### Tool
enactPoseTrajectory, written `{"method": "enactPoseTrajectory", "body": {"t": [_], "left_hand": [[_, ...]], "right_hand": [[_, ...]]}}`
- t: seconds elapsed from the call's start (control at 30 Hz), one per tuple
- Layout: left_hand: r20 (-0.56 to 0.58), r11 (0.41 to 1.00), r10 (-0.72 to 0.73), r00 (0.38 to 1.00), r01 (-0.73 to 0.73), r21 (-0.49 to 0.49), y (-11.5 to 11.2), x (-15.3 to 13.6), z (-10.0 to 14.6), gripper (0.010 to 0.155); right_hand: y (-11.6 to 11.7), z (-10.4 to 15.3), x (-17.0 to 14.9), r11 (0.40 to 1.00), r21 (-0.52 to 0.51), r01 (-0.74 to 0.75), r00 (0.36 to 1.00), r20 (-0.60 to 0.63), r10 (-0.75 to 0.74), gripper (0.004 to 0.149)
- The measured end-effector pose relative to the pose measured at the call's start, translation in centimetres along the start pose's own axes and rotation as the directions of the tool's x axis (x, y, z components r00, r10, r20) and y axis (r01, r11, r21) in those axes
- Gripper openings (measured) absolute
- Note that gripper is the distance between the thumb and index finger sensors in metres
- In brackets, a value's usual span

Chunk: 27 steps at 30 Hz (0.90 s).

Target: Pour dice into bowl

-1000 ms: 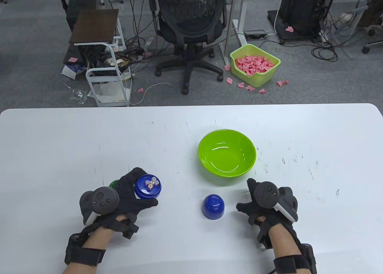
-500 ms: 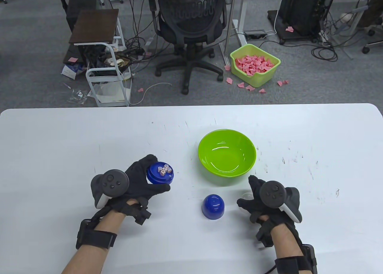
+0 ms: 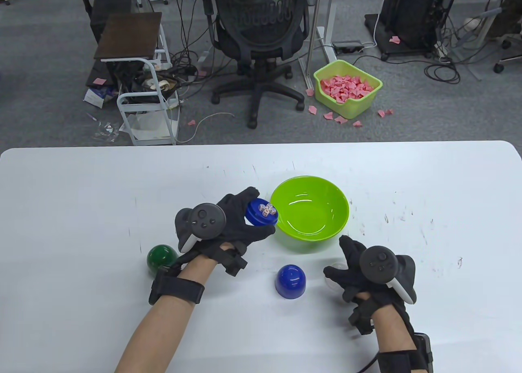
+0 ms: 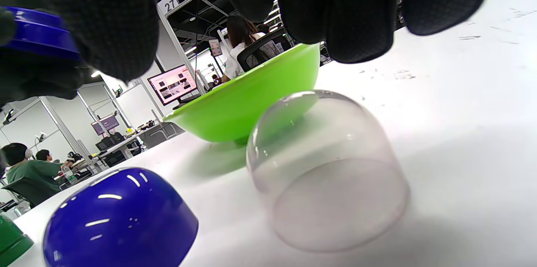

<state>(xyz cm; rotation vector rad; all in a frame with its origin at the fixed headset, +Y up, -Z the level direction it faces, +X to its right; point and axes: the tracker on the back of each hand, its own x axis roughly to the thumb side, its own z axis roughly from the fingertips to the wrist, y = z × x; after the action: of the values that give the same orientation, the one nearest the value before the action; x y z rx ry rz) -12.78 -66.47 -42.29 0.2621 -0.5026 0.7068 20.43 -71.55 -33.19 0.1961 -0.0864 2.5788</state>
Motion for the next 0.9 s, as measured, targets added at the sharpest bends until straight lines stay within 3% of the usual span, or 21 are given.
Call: {"method": "enactPoseTrajectory", "body": {"t": [0.3,0.53,0.67,0.9], "left_hand": [[-0.010,0.987,-0.140,0.990,0.139,-0.082,-3.0,0.9,-4.3,0.099],[0.003,0.944,-0.276,0.961,0.271,-0.187,-5.0,1.1,-6.7,0.098],[0.028,0.895,-0.363,0.931,0.357,-0.266,-6.5,1.2,-7.7,0.097],[0.093,0.758,-0.531,0.842,0.521,-0.392,-9.3,1.9,-8.4,0.096]], "right_hand": [[-0.1,0.0,-0.1,0.999,-0.003,0.033,0.999,0.011,-0.033,0.085],[-0.1,0.0,-0.1,0.999,0.003,0.032,0.999,0.017,-0.032,0.085],[-0.1,0.0,0.0,0.999,0.008,0.033,0.999,0.014,-0.033,0.085],[0.3,-0.1,0.2,0.999,0.037,0.009,1.000,0.020,-0.010,0.085]]}}
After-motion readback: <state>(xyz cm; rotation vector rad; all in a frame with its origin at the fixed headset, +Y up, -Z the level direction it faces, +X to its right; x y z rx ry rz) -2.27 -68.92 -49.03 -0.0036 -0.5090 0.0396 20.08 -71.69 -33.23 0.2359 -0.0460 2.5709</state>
